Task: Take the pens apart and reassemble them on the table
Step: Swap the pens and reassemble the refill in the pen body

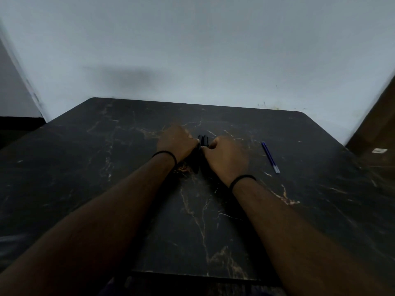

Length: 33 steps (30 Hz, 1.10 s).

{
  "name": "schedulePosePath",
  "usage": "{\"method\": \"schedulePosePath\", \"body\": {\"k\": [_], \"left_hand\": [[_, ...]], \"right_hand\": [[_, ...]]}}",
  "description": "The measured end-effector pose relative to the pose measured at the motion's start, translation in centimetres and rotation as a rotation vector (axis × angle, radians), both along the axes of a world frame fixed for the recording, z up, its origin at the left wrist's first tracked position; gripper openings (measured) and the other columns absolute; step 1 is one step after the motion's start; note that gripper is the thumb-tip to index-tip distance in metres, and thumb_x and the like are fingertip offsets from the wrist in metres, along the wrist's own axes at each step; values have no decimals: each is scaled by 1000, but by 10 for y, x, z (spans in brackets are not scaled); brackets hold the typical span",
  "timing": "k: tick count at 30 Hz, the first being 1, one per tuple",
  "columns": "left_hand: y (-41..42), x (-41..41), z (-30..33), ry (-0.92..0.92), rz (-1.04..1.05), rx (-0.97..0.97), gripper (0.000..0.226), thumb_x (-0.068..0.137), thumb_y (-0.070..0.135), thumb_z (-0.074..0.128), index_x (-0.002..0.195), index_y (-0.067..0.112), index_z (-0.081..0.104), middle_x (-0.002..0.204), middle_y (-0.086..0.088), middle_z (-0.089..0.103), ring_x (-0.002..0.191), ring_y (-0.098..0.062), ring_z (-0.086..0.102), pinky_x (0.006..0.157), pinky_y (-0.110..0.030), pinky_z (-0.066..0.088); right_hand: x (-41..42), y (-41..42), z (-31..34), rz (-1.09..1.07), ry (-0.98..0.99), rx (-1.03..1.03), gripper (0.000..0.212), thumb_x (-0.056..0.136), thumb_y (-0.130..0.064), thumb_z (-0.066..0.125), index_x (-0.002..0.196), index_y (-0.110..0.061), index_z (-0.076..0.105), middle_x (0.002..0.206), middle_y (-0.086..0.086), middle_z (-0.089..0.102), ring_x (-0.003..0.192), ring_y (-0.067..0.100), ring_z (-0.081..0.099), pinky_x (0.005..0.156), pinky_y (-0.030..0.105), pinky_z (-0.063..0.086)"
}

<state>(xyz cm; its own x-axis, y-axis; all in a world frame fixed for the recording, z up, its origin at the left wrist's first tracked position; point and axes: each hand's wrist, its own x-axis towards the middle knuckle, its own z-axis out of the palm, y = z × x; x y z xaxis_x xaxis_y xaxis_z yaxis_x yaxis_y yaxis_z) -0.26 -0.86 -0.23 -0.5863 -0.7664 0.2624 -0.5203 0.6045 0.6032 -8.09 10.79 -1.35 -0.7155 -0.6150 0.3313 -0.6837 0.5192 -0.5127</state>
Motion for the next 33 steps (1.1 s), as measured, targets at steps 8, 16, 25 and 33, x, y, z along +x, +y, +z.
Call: {"method": "schedulePosePath", "body": {"k": [8,16,25,33], "left_hand": [[2,2,7,-92,-17,-42,35,82,34,64,58,8,65,49,-1,50,48,-16,48,45,-24,28],[1,-1,4,-115,-25,-65,34,83,36,64,65,8,71,54,-3,57,52,-17,54,48,-24,33],[4,1,6,-122,-81,-112,36,88,34,63,66,6,65,69,-7,64,71,-23,62,59,-26,39],[1,-2,2,-140,-106,-105,43,89,35,62,54,15,48,57,2,49,68,-23,57,60,-27,37]], "right_hand": [[0,1,2,5,9,32,28,90,-40,56,74,-19,63,69,-1,60,70,21,60,59,30,45],[0,1,2,6,25,23,27,90,-43,59,89,-19,72,84,1,70,80,21,66,69,33,54],[0,1,2,3,19,22,30,88,-44,59,80,-17,71,75,2,67,76,24,66,70,36,57],[0,1,1,8,11,0,29,88,-43,58,79,-18,70,76,2,68,76,24,67,70,39,58]]}}
